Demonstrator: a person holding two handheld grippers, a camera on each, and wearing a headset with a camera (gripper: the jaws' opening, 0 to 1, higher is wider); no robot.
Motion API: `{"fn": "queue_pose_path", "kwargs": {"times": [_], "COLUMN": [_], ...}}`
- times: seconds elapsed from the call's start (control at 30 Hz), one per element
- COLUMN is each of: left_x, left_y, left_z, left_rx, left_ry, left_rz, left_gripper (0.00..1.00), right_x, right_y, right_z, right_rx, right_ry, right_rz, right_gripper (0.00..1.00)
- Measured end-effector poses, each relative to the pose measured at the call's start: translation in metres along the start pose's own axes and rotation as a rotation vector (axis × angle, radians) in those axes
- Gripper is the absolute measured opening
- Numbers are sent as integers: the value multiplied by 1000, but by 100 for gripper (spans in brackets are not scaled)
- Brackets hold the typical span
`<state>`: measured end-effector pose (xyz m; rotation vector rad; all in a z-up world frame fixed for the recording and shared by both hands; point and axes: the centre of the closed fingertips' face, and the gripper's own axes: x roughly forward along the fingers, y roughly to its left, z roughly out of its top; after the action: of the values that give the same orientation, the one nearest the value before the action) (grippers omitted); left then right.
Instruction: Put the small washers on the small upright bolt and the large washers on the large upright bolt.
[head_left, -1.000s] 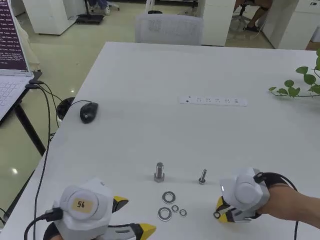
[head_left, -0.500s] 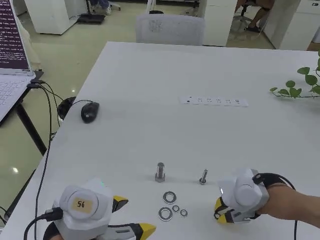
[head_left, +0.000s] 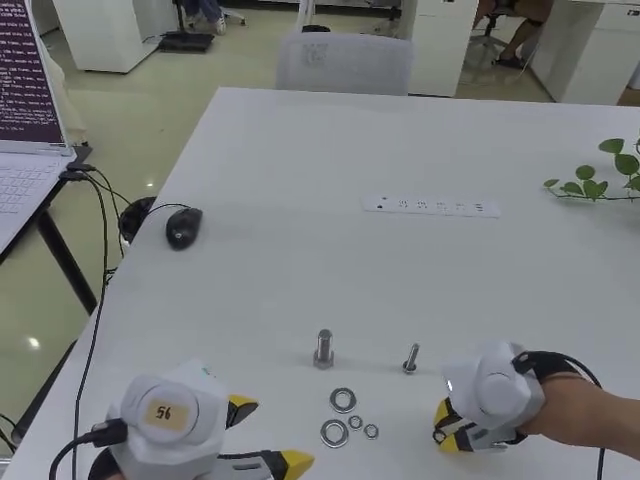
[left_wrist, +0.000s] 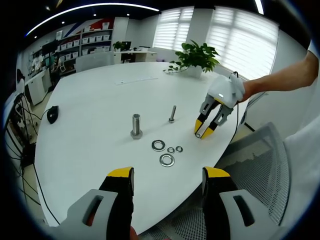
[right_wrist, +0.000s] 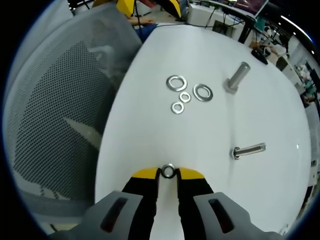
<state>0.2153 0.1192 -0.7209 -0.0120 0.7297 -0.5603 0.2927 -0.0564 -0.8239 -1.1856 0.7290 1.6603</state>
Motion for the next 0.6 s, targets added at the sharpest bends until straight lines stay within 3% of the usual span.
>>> {"fn": "queue_pose_path", "kwargs": {"times": [0.43,0.6], "left_x": [4,4], "left_y": [-2,-2], "left_z": [3,2], "left_rx": [12,12], "left_ry": [5,6], "left_rz": [-6,-7], "left_gripper": [54,54], "right_x": [0,0], "right_y": [-1,-2], "right_z": [-1,-1], "right_rx": [5,59], "right_ry": [-7,-18], "right_rz": [-2,-12], "right_gripper": [15,14]}}
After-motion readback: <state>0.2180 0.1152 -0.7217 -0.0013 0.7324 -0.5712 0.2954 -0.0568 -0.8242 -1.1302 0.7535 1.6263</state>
